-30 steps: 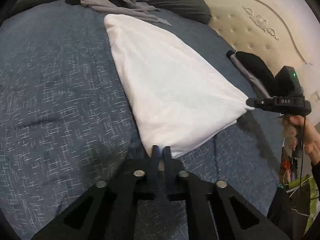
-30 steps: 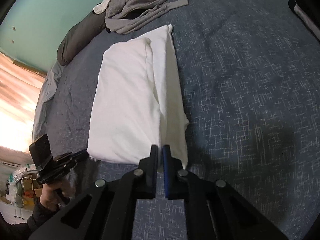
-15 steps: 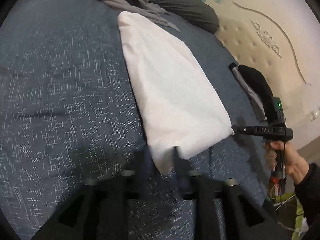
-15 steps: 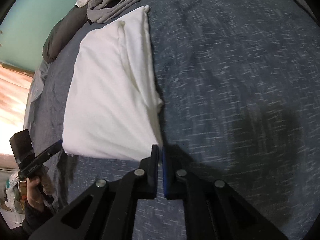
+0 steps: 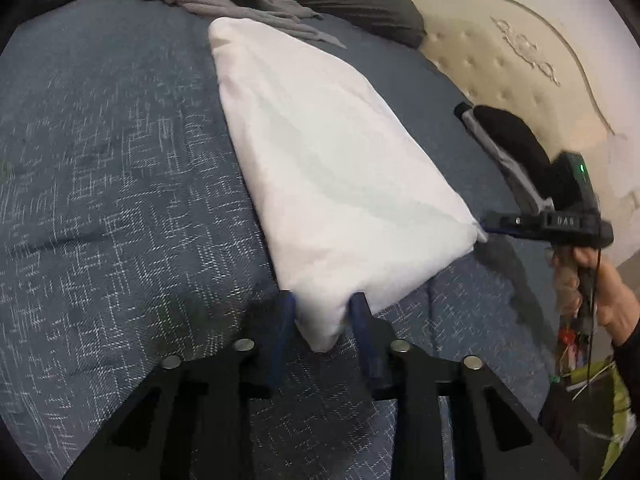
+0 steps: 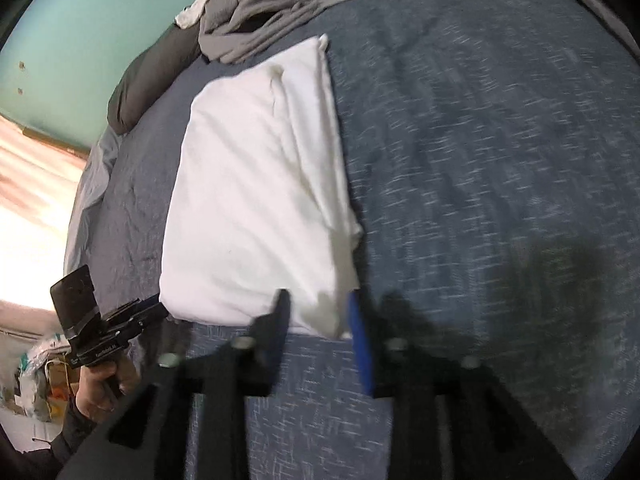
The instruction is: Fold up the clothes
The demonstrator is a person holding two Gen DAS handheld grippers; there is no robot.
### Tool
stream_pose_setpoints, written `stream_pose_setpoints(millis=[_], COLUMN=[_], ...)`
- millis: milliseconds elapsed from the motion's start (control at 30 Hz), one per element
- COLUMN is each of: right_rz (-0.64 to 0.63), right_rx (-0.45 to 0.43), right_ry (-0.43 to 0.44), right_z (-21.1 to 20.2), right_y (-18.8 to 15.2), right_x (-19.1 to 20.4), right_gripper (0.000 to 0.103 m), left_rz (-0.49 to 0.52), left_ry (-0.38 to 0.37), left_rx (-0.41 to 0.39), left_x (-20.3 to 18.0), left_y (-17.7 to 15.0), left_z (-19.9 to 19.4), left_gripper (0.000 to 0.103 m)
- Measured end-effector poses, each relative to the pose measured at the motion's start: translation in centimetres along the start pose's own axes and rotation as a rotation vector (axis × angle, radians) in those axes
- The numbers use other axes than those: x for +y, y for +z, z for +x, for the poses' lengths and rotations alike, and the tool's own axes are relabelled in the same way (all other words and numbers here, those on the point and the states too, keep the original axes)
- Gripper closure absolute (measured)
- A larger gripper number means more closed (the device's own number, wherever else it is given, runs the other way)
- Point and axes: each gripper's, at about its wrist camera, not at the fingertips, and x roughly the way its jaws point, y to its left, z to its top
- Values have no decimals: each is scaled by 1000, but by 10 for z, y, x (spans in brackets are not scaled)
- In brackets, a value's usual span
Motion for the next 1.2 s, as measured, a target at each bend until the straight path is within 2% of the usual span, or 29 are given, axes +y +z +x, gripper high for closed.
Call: stream_pose_setpoints(millis=[100, 133, 167, 267, 467, 833, 967, 1033, 1133, 1200], right_rz=[-8, -11, -10, -8, -9, 18, -9, -39, -77, -109], right_rx=[33, 39, 38, 39, 31, 36, -17, -51, -75, -76], right_ry=[-19, -24, -21, -30, -71, -58, -80, -72, -59, -59], right_z=[6, 8, 8, 10, 3, 7, -11, -19, -17, -8], right_y=[2, 2, 3, 0, -5, -2, 8, 17, 31, 41], right_x=[3, 4, 4, 7, -7, -7, 3, 14, 32, 43], right_gripper=[74, 79, 96, 101, 102, 100, 99, 97, 80, 78], left_rz=[31, 34, 37, 45, 54, 49, 27, 18, 3, -16], left_ry=[12, 9, 8, 9, 11, 1, -7, -4, 0, -7], left_rx=[-6, -8, -8, -6, -1, 6, 2, -12, -60, -82], left_x=[-3, -2, -2, -1, -2, 1, 0, 0, 0, 2], left_y=[-1, -1, -1, -2, -3, -2, 1, 4, 10, 13], left_z=[-2, -4, -5, -6, -6, -4, -9, -16, -28, -31], left_gripper=[81, 81, 83, 86, 88, 88, 87, 87, 87, 87])
